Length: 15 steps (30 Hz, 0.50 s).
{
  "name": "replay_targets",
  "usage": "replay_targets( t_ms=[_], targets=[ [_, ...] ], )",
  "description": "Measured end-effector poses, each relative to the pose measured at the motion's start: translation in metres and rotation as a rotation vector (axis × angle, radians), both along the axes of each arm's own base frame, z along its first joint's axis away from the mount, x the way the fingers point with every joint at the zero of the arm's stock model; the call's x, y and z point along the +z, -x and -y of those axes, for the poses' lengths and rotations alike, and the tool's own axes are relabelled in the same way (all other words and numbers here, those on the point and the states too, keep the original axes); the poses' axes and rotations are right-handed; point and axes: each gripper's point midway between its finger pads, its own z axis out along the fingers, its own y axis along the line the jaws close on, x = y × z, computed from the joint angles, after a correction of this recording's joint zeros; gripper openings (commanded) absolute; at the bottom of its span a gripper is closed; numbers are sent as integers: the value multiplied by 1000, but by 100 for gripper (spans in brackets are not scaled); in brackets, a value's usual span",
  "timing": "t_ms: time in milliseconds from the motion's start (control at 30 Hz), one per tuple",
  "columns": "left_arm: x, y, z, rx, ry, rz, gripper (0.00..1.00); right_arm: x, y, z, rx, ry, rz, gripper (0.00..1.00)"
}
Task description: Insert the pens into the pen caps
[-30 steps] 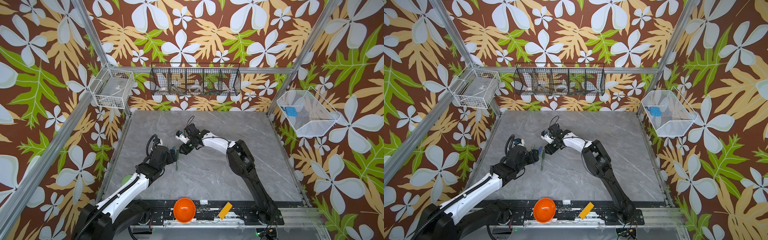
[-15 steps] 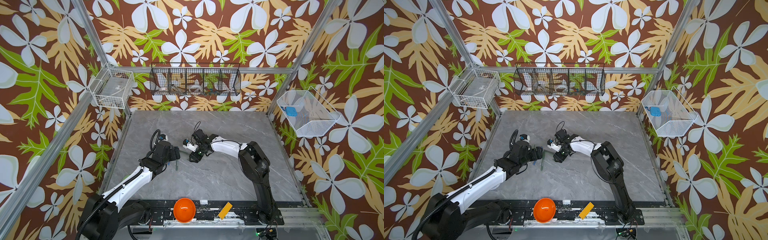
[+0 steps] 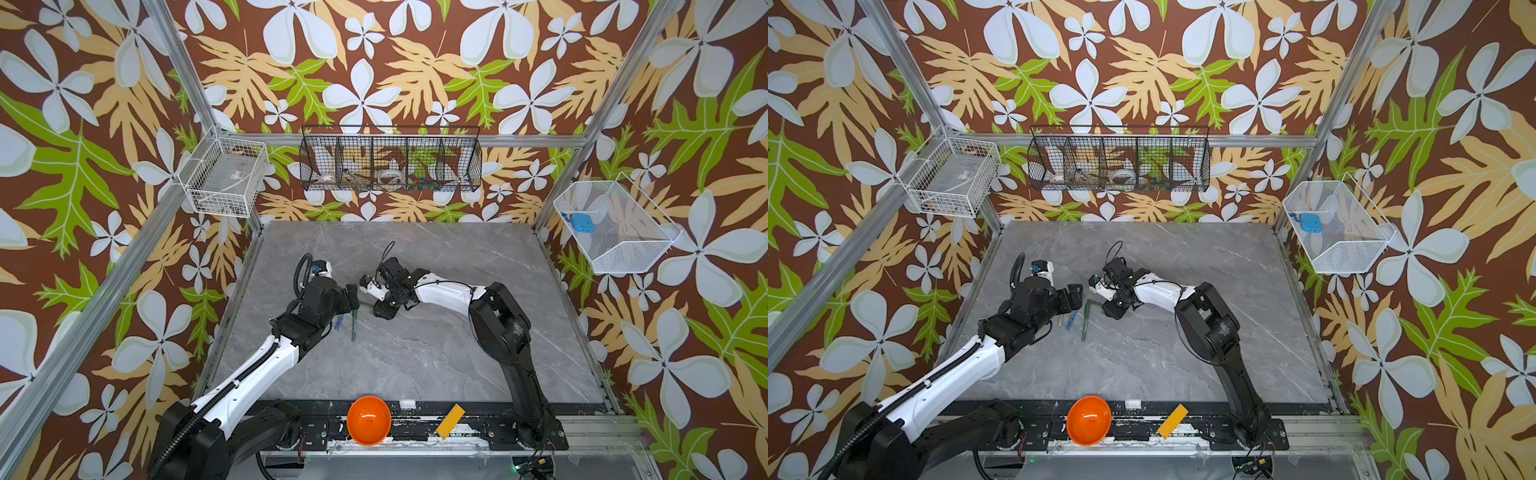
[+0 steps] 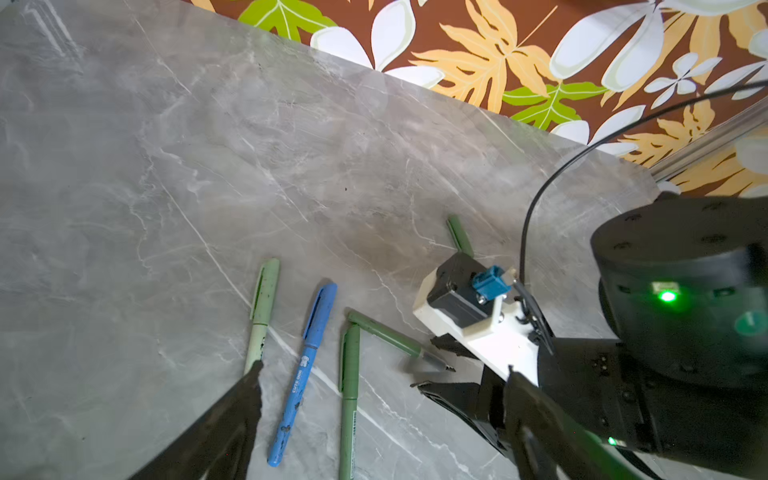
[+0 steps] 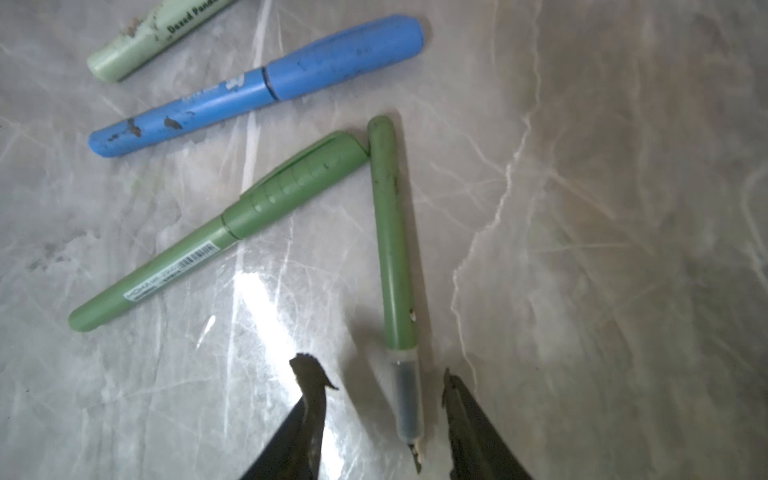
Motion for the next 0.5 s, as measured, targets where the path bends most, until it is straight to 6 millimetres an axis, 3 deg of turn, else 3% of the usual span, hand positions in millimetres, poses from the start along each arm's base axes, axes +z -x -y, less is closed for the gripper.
replay_targets(
  t_ms=[333, 500],
  targets=[
    [-13, -2, 9, -57, -20, -36, 92, -8, 11, 13, 7, 19, -15, 2],
    [-9, -13, 18, -80, -16, -32, 92, -7, 20, 30, -7, 27, -28, 0]
  ],
)
